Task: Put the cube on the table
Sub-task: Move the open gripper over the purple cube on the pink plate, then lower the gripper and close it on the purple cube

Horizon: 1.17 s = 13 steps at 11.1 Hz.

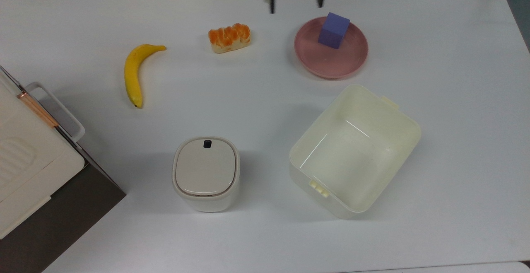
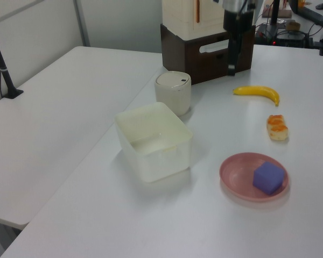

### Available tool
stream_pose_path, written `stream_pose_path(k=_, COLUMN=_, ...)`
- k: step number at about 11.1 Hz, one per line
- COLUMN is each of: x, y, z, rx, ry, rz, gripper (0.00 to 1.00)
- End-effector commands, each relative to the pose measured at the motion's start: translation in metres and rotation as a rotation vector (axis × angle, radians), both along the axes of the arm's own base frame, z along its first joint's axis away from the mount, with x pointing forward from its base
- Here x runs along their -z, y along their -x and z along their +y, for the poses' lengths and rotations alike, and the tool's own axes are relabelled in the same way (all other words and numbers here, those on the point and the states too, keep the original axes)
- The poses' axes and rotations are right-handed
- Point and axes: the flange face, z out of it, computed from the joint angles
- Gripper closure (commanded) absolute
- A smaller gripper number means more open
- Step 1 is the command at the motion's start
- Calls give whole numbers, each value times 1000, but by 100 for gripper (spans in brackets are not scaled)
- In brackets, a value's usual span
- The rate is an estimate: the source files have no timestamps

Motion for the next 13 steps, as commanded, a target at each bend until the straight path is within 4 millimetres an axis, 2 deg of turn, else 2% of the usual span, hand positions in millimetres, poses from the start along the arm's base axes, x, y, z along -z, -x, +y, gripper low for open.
stream_pose_path(k=1, x=20, y=39, z=61, rx=-124, ry=2, rz=47, gripper=0)
stream_pose_path(k=3, x=53, y=67, z=93, rx=-199, ry=38, rz=136, gripper=0)
stream_pose_path(k=5, x=83, y=85, z=107, rx=-285, ry=66, rz=199, gripper=0)
stream_pose_path(k=8, x=142, y=123, z=128, rx=-627, ry=104, rz=325, gripper=0)
stream_pose_path(k=9, x=155, y=128, z=129, rx=-697, ry=105, rz=351, gripper=0)
stream_pose_path(k=11, x=178, y=131, z=135, rx=-723, ry=110, rz=360, gripper=0)
stream_pose_path(k=13, x=200, y=125, z=140, rx=-728, ry=111, rz=355, gripper=0)
